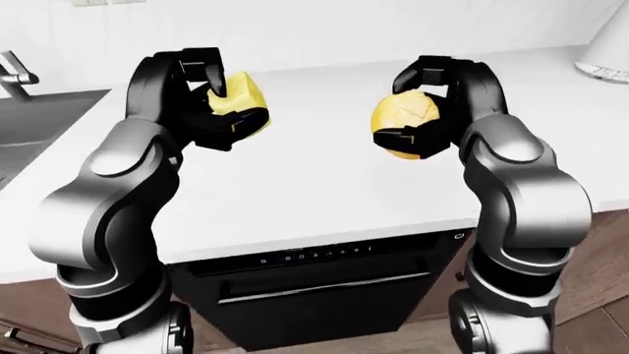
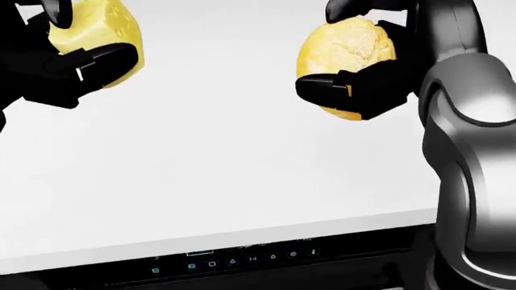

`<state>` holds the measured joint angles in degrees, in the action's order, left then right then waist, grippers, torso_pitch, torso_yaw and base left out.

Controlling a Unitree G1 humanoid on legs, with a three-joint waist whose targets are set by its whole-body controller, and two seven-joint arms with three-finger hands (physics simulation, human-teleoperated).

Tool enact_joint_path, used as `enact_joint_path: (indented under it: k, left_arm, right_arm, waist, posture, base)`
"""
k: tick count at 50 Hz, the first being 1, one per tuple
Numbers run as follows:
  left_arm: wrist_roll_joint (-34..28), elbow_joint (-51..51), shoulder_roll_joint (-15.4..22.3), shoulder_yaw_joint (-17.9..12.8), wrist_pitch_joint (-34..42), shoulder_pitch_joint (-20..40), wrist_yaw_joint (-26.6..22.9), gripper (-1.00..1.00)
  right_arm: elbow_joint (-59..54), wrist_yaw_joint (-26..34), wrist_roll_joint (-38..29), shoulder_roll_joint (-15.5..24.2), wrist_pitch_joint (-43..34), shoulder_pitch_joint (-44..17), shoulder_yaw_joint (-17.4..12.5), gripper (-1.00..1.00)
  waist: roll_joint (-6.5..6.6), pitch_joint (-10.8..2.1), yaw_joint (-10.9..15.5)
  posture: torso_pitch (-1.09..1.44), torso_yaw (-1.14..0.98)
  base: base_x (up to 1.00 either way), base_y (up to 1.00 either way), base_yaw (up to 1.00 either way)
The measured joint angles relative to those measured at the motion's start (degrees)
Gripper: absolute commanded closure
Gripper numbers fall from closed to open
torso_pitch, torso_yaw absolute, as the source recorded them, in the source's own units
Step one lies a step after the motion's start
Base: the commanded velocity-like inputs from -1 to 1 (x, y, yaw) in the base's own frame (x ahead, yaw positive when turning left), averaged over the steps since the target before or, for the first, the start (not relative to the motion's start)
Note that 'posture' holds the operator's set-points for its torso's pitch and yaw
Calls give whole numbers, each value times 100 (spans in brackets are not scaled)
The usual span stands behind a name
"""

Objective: Place the bread and cheese on the cutting board.

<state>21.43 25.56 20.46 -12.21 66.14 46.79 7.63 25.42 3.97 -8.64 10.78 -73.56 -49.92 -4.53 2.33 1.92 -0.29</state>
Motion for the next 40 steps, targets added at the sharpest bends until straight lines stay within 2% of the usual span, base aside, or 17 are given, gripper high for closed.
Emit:
enact_joint_path:
  k: [2,5,10,16,17,18,19,21,22,24,25,26,30,32,34,35,40]
  left_arm:
    - [-7,16,17,-20,-19,-27,-9,98]
    - [-85,-71,14,-91,20,-195,12,99]
    - [-122,-33,8,-73,2,-104,7,99]
    - [-92,44,33,-100,10,-55,-36,99]
    - [-95,58,30,-99,4,-59,-35,99]
    - [-96,59,26,-95,5,-39,-34,98]
    - [-90,64,-24,-68,8,-72,-35,98]
    - [-53,27,-45,11,82,-126,-55,98]
    - [-42,19,-39,26,96,-102,-63,98]
    - [-35,65,-29,-2,61,-81,-73,99]
    - [-39,94,-23,-34,42,-97,-72,99]
    - [-51,91,-15,-62,26,-123,-66,99]
    - [-148,-18,1,-123,59,-202,-10,99]
    - [-152,25,-19,-84,45,-167,-17,99]
    - [-107,76,-37,-34,23,-142,-54,99]
    - [-82,95,-26,-22,9,-119,-73,99]
    - [-97,55,-4,-103,19,-125,-56,99]
  right_arm:
    - [21,-9,8,-10,25,-15,10,100]
    - [-19,15,85,-92,47,133,144,100]
    - [1,10,105,-46,79,60,90,100]
    - [19,-36,95,-47,135,35,63,100]
    - [32,-39,98,-40,121,37,61,100]
    - [37,-40,101,-26,114,32,51,100]
    - [40,-40,103,-5,118,92,24,100]
    - [-29,-51,97,-4,55,151,-21,100]
    - [-36,-62,100,-9,54,130,-51,100]
    - [36,-92,114,-21,116,115,-62,100]
    - [67,-100,131,-22,135,104,-43,100]
    - [83,-103,150,-27,149,88,-20,100]
    - [26,-65,256,-73,142,175,99,100]
    - [1,-69,271,-42,139,217,47,100]
    - [-11,-99,244,-7,130,247,-27,100]
    - [5,-117,226,-3,129,238,-55,100]
    - [71,-117,254,-17,163,171,20,100]
  waist:
    - [258,-40,8]
    - [176,-34,66]
    - [-58,-74,-4]
    - [-272,89,-95]
    - [-336,84,-101]
    - [-455,42,-119]
    - [-432,30,-179]
    - [-476,-10,-34]
    - [-443,29,37]
    - [-293,124,-16]
    - [-179,129,-70]
    - [-50,80,-66]
    - [-319,136,37]
    - [-403,160,-68]
    - [-274,150,-99]
    - [-254,149,-81]
    - [-281,103,14]
  posture:
    - [0,0]
    - [0,0]
    - [0,0]
    - [0,0]
    - [0,0]
    - [0,0]
    - [0,0]
    - [0,0]
    - [0,0]
    - [0,0]
    - [0,0]
    - [0,0]
    - [0,0]
    - [0,0]
    - [0,0]
    - [0,0]
    - [0,0]
  base:
    - [-39,54,0]
    - [-37,48,0]
    - [-32,46,0]
    - [-25,47,0]
    - [-23,47,0]
    - [-25,46,0]
    - [-18,34,0]
    - [0,0,0]
    - [0,0,0]
    - [0,0,0]
    - [0,16,0]
    - [0,41,0]
    - [0,46,0]
    - [0,27,0]
    - [0,5,0]
    - [0,0,0]
    - [0,7,0]
